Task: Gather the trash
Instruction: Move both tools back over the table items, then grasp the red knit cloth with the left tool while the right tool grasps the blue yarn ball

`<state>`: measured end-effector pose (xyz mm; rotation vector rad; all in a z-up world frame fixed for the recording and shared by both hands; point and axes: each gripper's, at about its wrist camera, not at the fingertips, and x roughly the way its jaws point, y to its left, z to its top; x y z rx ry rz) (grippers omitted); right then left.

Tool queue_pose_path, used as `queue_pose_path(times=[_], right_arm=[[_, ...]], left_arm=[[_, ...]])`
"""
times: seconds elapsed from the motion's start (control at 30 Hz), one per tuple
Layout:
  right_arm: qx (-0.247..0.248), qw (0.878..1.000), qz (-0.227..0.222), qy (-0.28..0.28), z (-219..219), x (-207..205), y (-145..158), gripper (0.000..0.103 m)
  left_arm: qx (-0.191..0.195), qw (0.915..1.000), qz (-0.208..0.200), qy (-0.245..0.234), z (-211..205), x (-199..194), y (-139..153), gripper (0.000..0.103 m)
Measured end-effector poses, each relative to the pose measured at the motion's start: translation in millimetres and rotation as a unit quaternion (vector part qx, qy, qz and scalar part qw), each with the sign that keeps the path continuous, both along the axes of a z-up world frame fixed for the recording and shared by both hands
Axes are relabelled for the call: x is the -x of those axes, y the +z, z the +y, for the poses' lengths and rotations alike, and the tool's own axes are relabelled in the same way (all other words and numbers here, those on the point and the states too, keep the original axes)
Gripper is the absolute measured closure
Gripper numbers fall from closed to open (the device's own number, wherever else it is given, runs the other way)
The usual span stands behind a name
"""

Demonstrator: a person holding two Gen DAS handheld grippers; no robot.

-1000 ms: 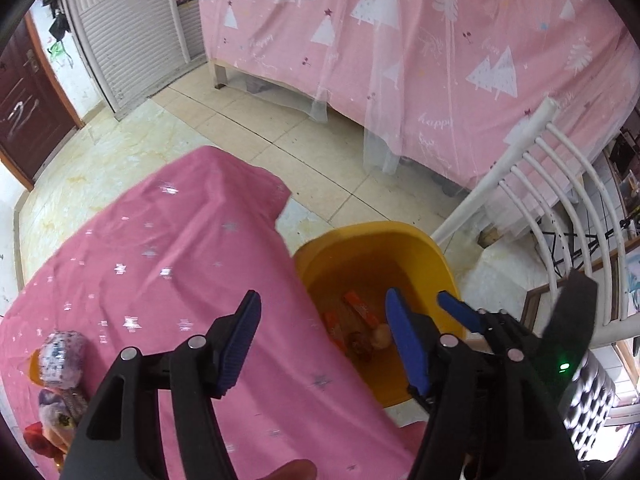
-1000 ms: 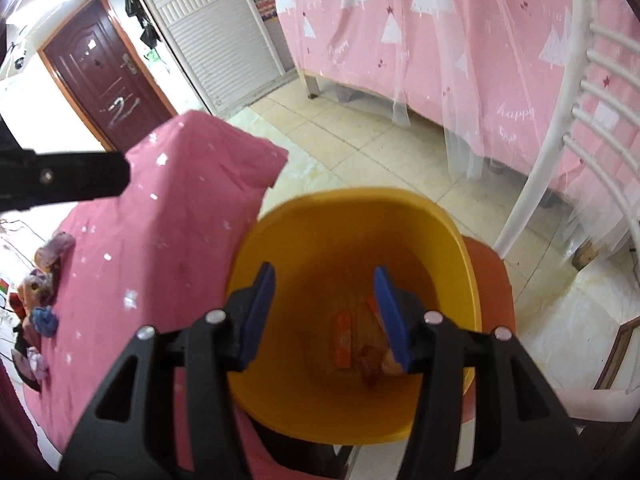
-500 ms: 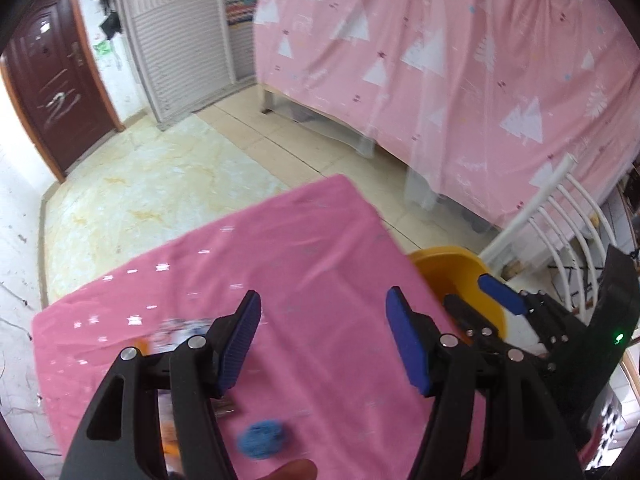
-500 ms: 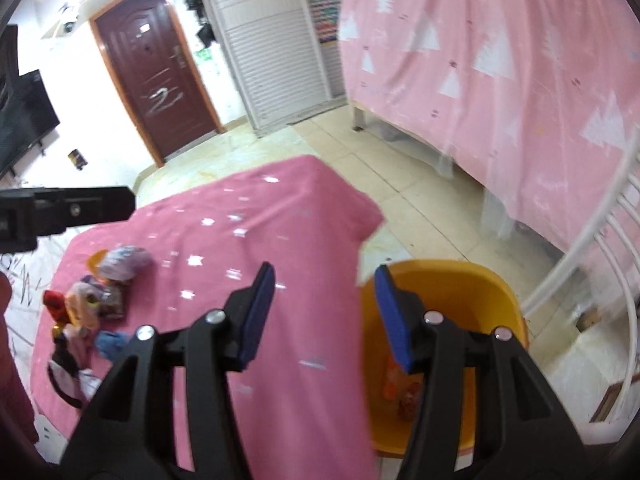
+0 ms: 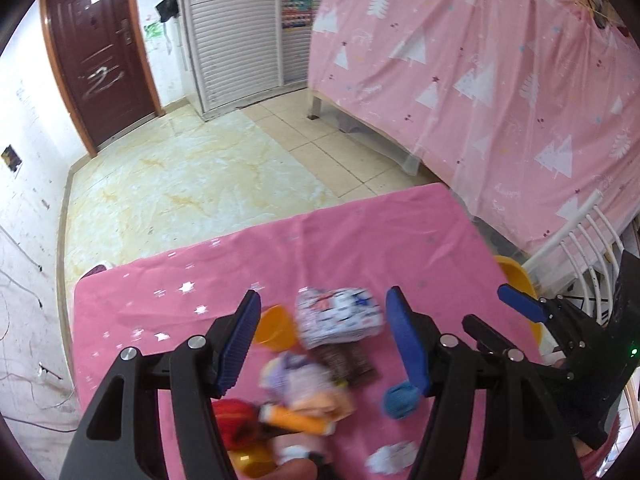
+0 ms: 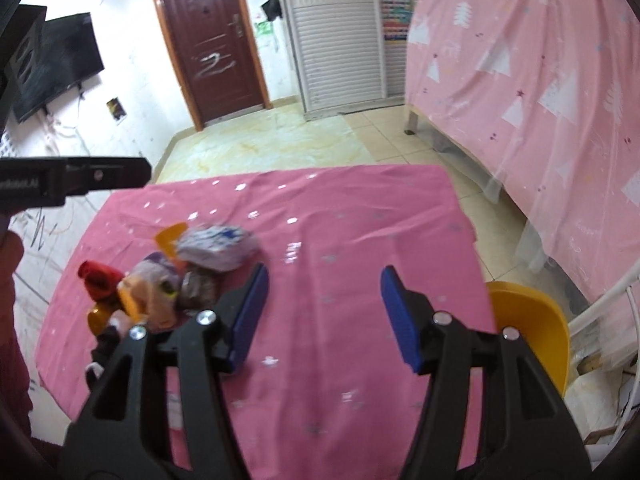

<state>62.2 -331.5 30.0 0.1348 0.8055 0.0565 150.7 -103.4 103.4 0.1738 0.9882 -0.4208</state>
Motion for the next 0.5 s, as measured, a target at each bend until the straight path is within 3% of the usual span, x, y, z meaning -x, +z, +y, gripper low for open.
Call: queue_pose_path(times=[0.3, 0.5], right_arm=[[0.009, 1.000, 0.010, 0.027, 38.9, 9.6, -4.4, 0.042], [0.014, 0.999, 0.017, 0.041, 58.1, 18.1, -10.2, 0.042]], left_arm=[[0.001, 0.9993, 0.010, 0.036, 74.7, 1.5, -18.0, 0.044], [-0.002, 0.9986, 0.030, 0.042, 94.4, 13.7, -39.9, 0.044]])
